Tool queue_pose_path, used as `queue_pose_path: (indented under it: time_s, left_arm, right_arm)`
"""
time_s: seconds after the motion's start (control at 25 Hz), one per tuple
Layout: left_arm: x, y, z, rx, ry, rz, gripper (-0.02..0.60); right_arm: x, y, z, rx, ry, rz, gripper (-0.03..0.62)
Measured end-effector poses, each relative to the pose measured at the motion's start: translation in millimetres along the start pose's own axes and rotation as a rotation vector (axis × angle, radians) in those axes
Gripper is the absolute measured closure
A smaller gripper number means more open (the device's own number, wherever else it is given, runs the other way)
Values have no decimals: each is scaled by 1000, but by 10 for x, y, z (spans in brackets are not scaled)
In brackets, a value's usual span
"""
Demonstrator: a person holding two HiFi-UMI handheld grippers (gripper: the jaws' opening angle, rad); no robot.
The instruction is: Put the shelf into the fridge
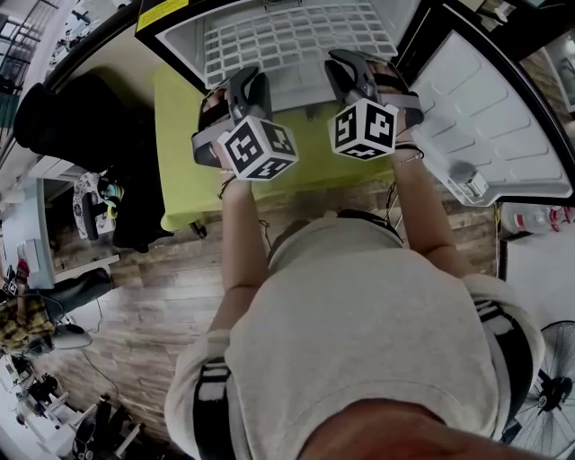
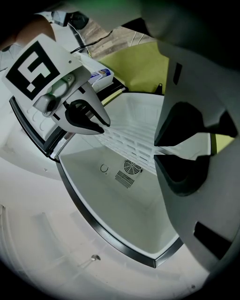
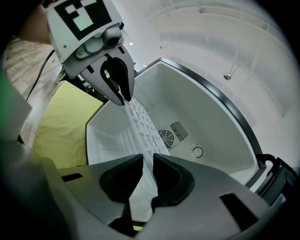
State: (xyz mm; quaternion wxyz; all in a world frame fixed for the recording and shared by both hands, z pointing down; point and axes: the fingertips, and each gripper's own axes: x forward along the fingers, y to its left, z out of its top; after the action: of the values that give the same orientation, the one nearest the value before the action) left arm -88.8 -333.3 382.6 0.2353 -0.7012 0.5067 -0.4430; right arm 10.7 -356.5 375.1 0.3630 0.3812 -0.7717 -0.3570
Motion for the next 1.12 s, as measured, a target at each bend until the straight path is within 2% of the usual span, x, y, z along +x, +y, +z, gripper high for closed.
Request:
queue_pose_path:
  time_s: [1.12]
  left_arm:
    - [419, 203, -20, -8, 36, 52, 526]
  right_arm:
    - [428, -175, -56, 31, 3, -20, 510]
